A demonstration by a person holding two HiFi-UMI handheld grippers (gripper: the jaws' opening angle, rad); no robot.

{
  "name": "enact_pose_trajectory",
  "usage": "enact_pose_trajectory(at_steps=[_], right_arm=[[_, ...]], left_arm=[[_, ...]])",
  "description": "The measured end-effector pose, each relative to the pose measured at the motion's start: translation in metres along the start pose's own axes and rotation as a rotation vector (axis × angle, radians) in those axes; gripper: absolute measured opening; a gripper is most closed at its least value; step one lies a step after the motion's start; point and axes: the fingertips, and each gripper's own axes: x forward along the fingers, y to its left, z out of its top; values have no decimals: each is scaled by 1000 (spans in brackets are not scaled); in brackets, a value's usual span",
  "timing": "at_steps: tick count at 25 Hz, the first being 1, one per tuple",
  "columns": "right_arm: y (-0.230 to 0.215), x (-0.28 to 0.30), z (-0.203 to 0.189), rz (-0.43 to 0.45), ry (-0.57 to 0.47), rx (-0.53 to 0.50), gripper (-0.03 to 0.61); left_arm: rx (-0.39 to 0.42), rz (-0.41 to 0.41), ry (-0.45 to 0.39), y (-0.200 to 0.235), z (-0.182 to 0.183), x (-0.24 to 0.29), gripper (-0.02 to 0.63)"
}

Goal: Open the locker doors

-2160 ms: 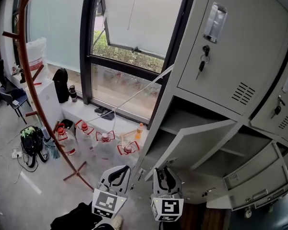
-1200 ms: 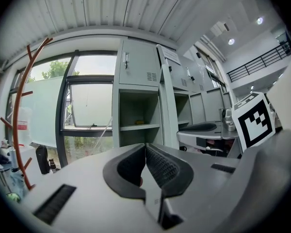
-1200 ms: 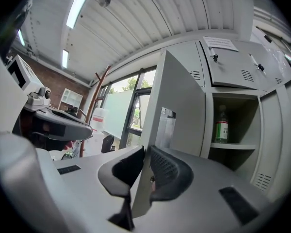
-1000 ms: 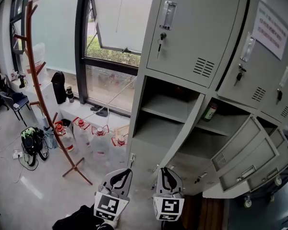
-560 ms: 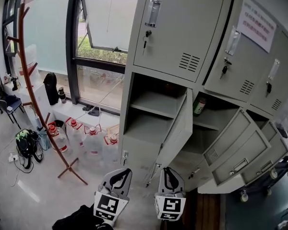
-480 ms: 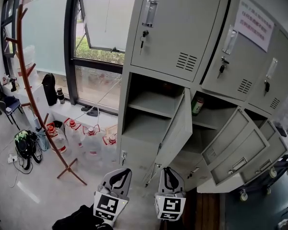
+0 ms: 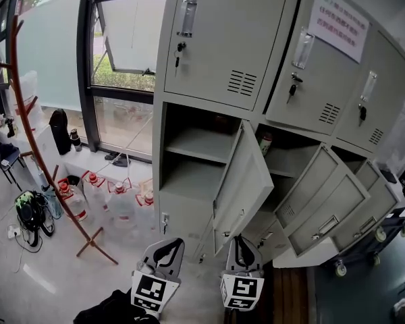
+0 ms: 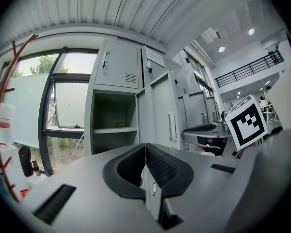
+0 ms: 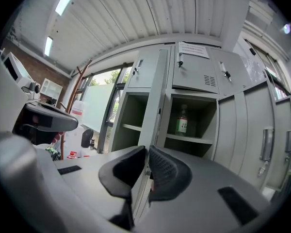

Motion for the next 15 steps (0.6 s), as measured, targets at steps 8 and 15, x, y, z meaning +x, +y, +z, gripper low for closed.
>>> enact_pose_trajectory(at_steps=[8,15], right_arm=[[-29,-4,-6,-63,6,23,36],[-36,-4,-7,-77,2,25,15]], left_arm=[[11,-19,3,-8,2,8,25],[17,-19,5,-11,3,9,25]])
